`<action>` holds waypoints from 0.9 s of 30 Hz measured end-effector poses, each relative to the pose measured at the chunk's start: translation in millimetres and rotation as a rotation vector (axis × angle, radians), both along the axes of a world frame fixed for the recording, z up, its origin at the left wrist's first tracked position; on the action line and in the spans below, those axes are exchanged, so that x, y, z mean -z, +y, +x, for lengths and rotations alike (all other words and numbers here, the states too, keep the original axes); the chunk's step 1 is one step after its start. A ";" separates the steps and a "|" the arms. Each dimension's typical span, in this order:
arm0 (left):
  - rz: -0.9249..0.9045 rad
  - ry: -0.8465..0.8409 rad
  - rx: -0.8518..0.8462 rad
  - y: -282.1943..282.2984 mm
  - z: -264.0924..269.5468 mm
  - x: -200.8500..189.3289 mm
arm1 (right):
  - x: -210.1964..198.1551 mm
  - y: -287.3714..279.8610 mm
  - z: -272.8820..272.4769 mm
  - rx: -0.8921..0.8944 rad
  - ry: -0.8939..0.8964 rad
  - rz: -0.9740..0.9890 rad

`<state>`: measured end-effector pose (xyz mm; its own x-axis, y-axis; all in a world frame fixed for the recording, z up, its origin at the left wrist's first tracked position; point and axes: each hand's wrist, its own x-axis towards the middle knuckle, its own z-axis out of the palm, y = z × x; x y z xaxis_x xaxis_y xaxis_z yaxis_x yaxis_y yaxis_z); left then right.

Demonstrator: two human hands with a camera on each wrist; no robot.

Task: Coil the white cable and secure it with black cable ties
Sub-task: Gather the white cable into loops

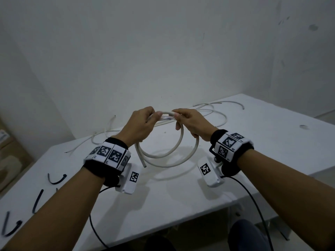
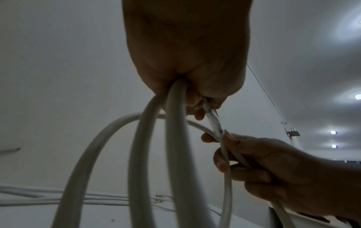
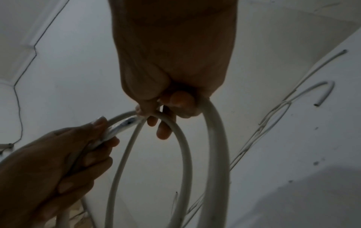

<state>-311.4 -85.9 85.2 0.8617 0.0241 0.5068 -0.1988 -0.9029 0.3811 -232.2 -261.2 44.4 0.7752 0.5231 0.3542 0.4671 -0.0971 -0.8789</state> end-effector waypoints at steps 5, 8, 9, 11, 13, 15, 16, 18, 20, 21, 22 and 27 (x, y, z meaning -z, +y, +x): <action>0.073 -0.003 0.075 5.5 4.2 2.8 | -4.0 -1.1 3.1 -0.068 0.044 0.018; 0.127 0.003 0.095 11.9 5.7 7.8 | -7.5 0.3 2.0 -0.039 -0.003 -0.039; 0.140 -0.006 0.098 13.0 5.6 9.4 | -7.4 0.9 1.4 -0.032 -0.017 -0.044; 0.154 -0.033 0.086 13.3 6.5 13.2 | -6.4 0.9 1.4 -0.027 -0.027 -0.037; 0.133 -0.061 0.056 12.8 7.3 17.5 | -6.0 0.5 1.6 -0.027 -0.032 -0.033; 0.062 -0.054 0.030 12.4 8.8 20.4 | -7.0 0.4 1.3 -0.010 -0.054 -0.041; 0.023 -0.035 0.022 11.7 9.2 20.5 | -7.0 0.7 1.1 0.000 -0.061 -0.041; -0.019 -0.009 0.029 9.3 9.6 19.0 | -6.3 1.4 0.5 0.007 -0.054 -0.023; -0.015 -0.005 0.052 6.3 8.9 16.6 | -5.6 2.7 -0.2 0.010 -0.052 -0.006; -0.008 -0.005 0.061 5.2 8.5 15.7 | -5.2 3.6 0.2 0.015 -0.057 -0.005; -0.005 -0.003 0.067 4.5 8.4 15.5 | -5.4 4.3 0.3 0.019 -0.065 -0.011; 0.011 -0.007 0.102 1.2 7.1 14.1 | -8.1 10.7 -2.2 0.088 -0.212 -0.062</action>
